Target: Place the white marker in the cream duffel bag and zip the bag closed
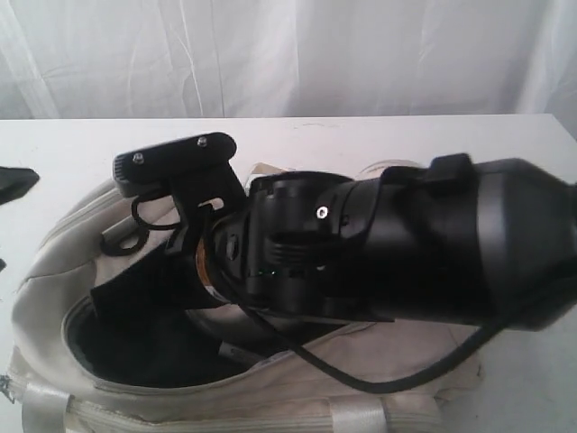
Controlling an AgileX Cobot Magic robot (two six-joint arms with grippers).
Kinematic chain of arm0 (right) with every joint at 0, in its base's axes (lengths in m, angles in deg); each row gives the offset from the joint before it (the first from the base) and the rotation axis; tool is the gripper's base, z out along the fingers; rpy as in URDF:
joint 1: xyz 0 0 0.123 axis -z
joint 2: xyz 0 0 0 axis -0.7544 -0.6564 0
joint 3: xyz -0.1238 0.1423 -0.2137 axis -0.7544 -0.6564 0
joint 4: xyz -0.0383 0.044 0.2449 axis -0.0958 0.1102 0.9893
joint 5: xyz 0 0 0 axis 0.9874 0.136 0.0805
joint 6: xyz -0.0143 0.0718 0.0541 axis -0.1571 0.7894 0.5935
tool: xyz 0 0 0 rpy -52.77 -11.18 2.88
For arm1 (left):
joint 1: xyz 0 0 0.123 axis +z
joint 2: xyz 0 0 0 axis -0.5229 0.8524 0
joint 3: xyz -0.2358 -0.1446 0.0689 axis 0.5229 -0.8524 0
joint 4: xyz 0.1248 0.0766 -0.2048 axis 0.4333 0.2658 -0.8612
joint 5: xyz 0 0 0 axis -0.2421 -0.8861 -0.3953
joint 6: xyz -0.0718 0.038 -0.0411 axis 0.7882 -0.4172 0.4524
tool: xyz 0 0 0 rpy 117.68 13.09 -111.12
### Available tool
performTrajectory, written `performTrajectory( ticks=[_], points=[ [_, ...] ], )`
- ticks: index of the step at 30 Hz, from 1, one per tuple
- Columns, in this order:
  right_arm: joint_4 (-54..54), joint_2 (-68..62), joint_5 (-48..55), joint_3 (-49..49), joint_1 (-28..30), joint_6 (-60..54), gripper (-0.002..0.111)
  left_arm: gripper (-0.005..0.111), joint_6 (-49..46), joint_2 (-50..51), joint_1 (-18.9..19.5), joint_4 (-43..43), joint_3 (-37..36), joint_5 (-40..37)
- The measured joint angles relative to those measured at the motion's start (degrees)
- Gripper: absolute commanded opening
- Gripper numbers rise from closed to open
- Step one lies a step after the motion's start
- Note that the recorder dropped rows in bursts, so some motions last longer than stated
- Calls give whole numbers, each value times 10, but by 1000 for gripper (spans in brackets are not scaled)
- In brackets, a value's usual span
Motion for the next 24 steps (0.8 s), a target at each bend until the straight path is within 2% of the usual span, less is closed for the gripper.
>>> performTrajectory(
  ticks=[5,12,20,24],
  points=[
    [0,27,-2,0,0,-11,0,64,70,0,0,111,-12,-12],
    [0,33,-3,0,-1,-15,0,65,232,11,0,220,-105,2],
    [0,33,-1,0,-30,-30,0,65,435,56,1,366,-184,2],
    [0,33,20,0,-38,-31,0,64,498,75,32,390,-199,-6]
  ],
)
